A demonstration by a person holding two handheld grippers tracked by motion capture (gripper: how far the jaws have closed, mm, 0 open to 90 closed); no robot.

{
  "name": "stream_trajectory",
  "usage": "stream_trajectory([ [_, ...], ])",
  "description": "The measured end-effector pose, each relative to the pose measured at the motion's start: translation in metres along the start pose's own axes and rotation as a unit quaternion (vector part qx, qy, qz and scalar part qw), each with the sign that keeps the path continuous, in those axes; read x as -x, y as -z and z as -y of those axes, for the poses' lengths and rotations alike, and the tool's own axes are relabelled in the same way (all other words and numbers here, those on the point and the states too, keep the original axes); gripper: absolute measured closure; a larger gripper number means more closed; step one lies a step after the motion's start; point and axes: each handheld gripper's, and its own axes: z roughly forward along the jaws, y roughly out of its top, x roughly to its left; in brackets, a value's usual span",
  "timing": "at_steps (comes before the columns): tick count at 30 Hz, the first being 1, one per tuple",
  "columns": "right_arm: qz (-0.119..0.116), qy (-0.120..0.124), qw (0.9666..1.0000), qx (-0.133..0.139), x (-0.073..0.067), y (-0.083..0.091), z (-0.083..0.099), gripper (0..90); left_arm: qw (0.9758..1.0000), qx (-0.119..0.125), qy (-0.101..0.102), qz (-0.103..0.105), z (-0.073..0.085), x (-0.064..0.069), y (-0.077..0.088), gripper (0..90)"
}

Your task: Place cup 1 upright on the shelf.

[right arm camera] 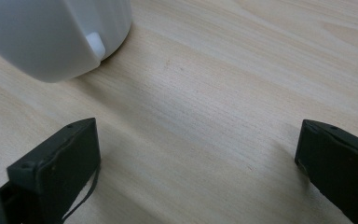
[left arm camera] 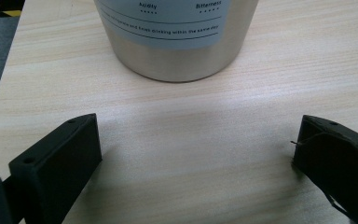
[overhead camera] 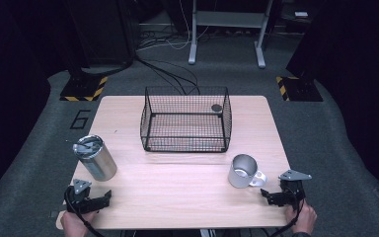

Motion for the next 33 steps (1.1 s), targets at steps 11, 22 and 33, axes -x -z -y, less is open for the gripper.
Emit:
stream_trajectory([
  [11, 0.000, -0.001, 1.0000, 0.000, 0.000, 0.000, 0.000, 0.0, 1.0000, -0.005, 0.000, 0.004, -0.002, 0.000, -0.001, 0.1],
  [22, 0.001, -0.004, 1.0000, -0.001, -0.001, 0.000, 0.000, 0.0, 0.9986, 0.027, 0.031, 0.035, -0.003, -0.007, 0.008, 0.1],
  [33, 0.001, -0.002, 1.0000, 0.000, 0.000, 0.000, 0.000, 0.0, 0.9947, 0.084, 0.051, 0.030, -0.028, -0.005, 0.029, 0.0],
])
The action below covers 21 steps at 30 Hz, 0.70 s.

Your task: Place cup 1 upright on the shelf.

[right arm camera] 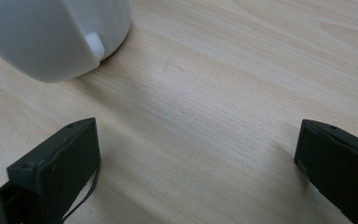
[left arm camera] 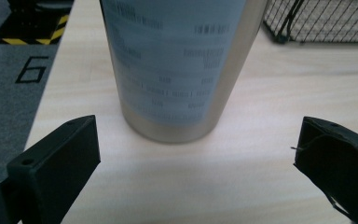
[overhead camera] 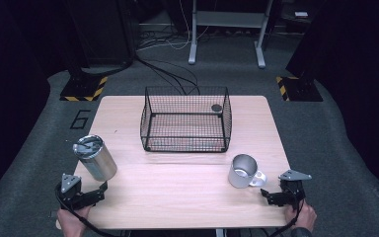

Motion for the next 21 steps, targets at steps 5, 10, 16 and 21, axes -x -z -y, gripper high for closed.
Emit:
stream_trajectory([
  [5, 0.000, 0.000, 1.0000, -0.002, 0.000, 0.000, 0.000, 0.0, 0.9999, 0.013, -0.004, -0.009, -0.015, 0.005, 0.006, 0.0],
  [10, 0.000, 0.002, 1.0000, -0.003, 0.000, 0.001, 0.000, 0.0, 0.9996, 0.022, -0.007, -0.017, -0.028, 0.006, 0.011, 0.0],
  [16, 0.000, 0.002, 1.0000, -0.003, 0.000, 0.000, 0.000, 0.0, 0.9989, 0.042, -0.009, -0.019, -0.046, 0.009, 0.015, 0.0],
  [21, 0.001, -0.001, 1.0000, -0.003, 0.000, 0.000, 0.000, 0.0, 0.9978, 0.064, 0.000, -0.016, -0.062, 0.009, 0.014, 0.0],
])
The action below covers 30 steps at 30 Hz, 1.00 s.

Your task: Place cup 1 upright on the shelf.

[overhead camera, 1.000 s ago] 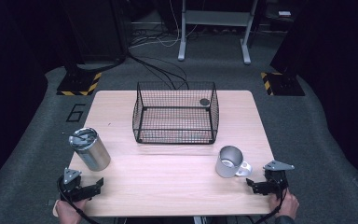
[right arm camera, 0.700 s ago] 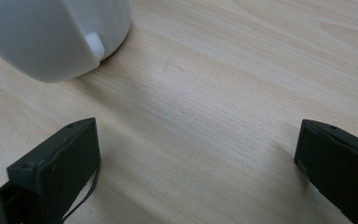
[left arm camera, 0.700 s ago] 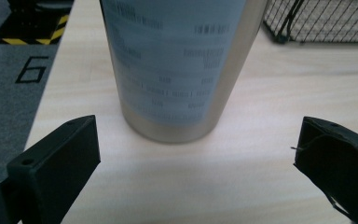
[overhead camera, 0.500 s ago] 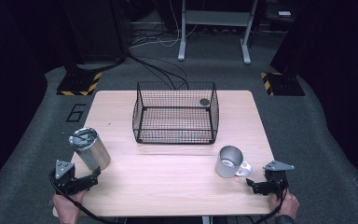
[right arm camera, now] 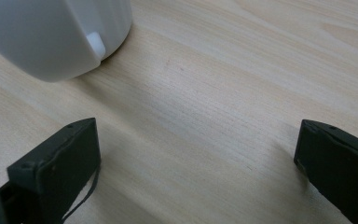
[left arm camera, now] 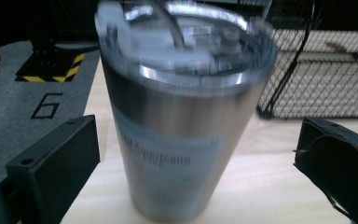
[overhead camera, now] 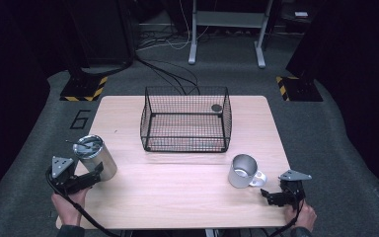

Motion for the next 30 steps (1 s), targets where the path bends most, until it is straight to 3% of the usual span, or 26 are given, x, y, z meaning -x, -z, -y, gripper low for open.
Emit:
stream_trajectory([
  [4, -0.001, 0.002, 1.0000, 0.000, 0.000, 0.000, 0.000, 0.0, 1.0000, 0.001, -0.004, -0.004, -0.008, 0.002, -0.008, 0.0],
  [9, -0.001, 0.003, 1.0000, 0.000, 0.000, 0.000, 0.000, 0.0, 0.9997, 0.010, -0.001, -0.023, -0.013, 0.006, -0.013, 0.0],
  [13, -0.001, 0.004, 1.0000, 0.000, 0.000, 0.000, 0.000, 0.0, 0.9989, 0.007, -0.013, -0.045, -0.015, 0.007, -0.022, 0.0],
  [21, 0.000, 0.005, 1.0000, 0.001, 0.000, 0.000, 0.000, 0.0, 0.9983, -0.011, -0.010, -0.057, -0.017, 0.006, -0.038, 0.2],
  [28, 0.001, 0.006, 1.0000, 0.001, 0.000, 0.000, 0.000, 0.0, 0.9977, 0.003, 0.002, -0.067, -0.016, 0.008, -0.045, 2.8],
  [30, 0.001, 0.008, 1.0000, 0.002, 0.000, 0.000, 0.000, 0.0, 0.9975, 0.003, -0.003, -0.071, -0.016, 0.009, -0.045, 3.3],
])
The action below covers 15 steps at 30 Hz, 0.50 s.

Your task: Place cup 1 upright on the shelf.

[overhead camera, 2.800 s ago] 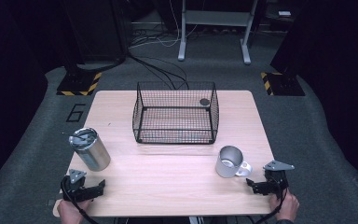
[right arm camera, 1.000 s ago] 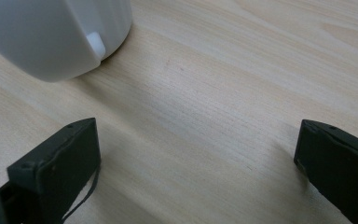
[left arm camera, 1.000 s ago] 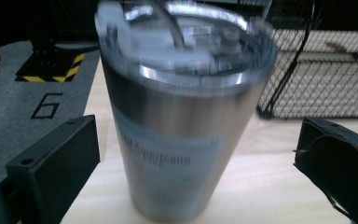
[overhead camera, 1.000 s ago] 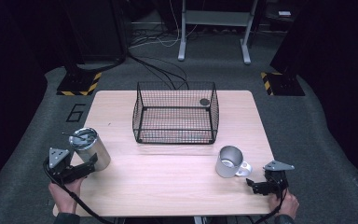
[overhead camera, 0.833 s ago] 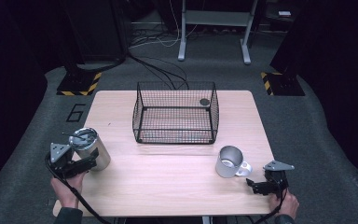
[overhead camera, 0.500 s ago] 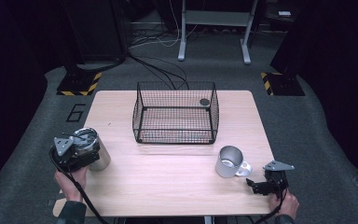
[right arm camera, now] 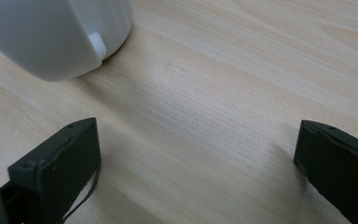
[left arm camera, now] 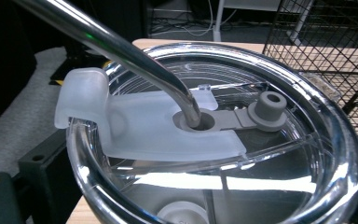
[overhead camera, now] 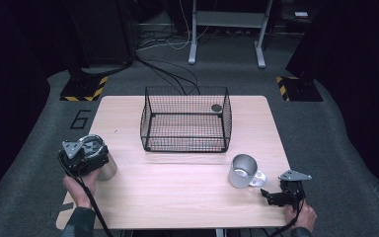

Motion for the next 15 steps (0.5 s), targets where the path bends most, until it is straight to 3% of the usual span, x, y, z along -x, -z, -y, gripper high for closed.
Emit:
stream_trajectory([
  [15, 0.001, 0.000, 1.0000, 0.001, -0.0002, -0.0001, 0.0001, 0.0, 0.9998, 0.008, 0.000, 0.019, -0.0008, -0.0049, 0.0015, 3.9],
])
